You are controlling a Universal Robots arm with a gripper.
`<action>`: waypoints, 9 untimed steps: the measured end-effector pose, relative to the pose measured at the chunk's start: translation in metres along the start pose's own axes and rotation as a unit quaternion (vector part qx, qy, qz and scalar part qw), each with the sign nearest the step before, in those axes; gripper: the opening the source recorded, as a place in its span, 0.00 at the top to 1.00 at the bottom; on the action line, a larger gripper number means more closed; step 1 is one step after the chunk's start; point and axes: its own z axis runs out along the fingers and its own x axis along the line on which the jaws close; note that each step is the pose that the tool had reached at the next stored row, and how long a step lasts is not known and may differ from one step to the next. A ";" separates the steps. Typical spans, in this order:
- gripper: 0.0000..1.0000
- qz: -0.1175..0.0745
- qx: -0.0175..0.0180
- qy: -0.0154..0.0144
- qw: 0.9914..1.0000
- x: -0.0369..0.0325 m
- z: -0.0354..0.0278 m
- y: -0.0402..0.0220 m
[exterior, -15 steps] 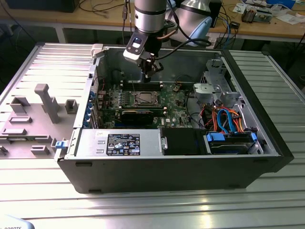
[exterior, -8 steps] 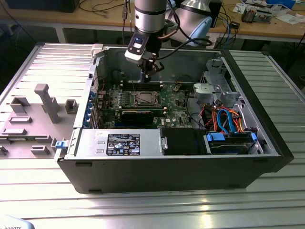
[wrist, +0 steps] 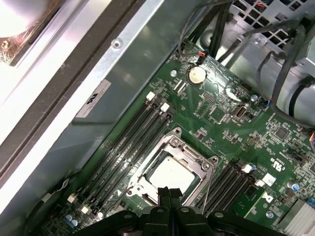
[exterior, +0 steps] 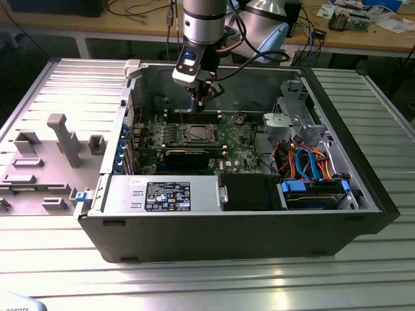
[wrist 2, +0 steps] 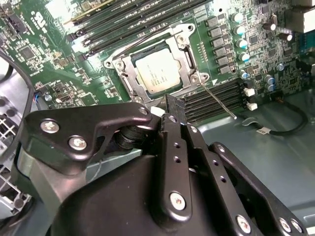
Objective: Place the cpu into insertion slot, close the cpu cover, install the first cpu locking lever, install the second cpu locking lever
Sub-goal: 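Install the first cpu locking lever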
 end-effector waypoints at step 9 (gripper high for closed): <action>0.89 -0.040 0.000 0.000 0.999 0.0003 0.0000 0.0002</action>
